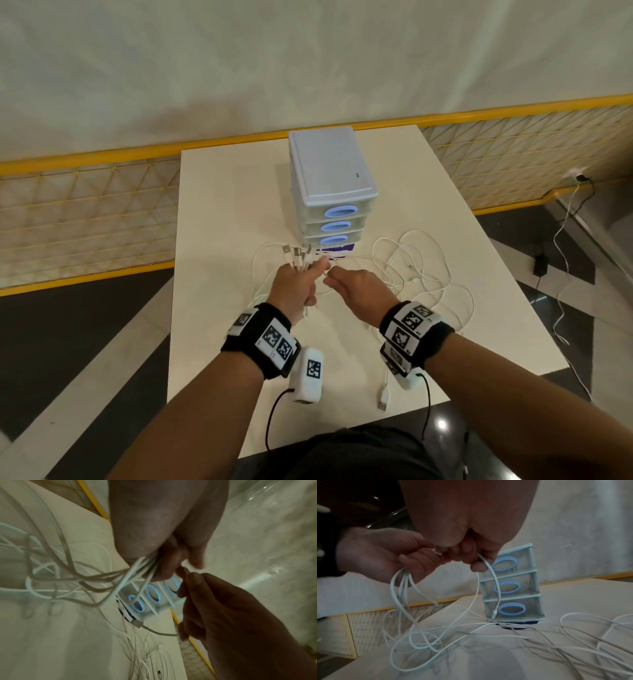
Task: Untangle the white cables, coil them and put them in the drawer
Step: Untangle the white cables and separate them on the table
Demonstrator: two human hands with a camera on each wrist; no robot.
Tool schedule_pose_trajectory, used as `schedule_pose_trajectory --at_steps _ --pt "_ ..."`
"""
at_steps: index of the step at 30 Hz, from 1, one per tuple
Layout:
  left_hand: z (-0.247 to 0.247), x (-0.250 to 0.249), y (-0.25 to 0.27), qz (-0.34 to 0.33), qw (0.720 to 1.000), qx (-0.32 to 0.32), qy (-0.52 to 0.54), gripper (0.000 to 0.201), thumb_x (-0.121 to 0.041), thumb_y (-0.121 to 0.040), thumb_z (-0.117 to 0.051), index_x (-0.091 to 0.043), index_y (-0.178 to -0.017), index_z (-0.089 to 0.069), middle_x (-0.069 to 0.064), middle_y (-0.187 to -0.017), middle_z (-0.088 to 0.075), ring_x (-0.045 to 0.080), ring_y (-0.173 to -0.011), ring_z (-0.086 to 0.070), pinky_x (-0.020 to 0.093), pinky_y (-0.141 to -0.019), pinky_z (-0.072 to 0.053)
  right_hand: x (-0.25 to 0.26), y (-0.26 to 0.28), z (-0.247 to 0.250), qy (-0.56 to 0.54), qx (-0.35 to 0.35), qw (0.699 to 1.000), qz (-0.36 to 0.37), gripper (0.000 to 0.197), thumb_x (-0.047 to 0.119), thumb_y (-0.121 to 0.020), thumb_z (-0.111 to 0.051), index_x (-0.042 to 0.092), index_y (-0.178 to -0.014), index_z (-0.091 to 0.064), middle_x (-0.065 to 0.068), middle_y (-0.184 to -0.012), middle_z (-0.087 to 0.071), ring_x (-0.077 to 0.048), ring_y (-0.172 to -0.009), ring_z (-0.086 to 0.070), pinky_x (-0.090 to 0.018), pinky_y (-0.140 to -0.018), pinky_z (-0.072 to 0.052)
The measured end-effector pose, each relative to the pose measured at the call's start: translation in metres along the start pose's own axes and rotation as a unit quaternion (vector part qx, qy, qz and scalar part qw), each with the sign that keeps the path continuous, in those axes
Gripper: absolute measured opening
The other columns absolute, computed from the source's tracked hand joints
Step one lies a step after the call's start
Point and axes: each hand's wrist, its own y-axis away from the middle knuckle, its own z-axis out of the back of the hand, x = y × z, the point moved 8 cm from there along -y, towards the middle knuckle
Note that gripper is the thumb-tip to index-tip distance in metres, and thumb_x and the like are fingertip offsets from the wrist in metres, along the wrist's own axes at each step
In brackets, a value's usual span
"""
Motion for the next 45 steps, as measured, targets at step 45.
schedule_pose_trajectory --at_steps 45 --pt "0.054 0.003 -0.005 -0.056 0.986 -0.079 0.135 0.032 -0.026 -0.1 -0.043 -0.016 -0.069 -0.044 -0.009 -0.041 -0.034 0.008 -0.037 -0.031 0.023 -0.045 -0.039 -0.126 0.08 -0.094 0.193 0.289 0.938 -0.002 0.017 0.028 -0.089 -0.056 0.013 -0.096 -0.059 -0.005 -0.105 -0.05 -0.024 -0.105 -0.045 -0.035 -0.085 -0.041"
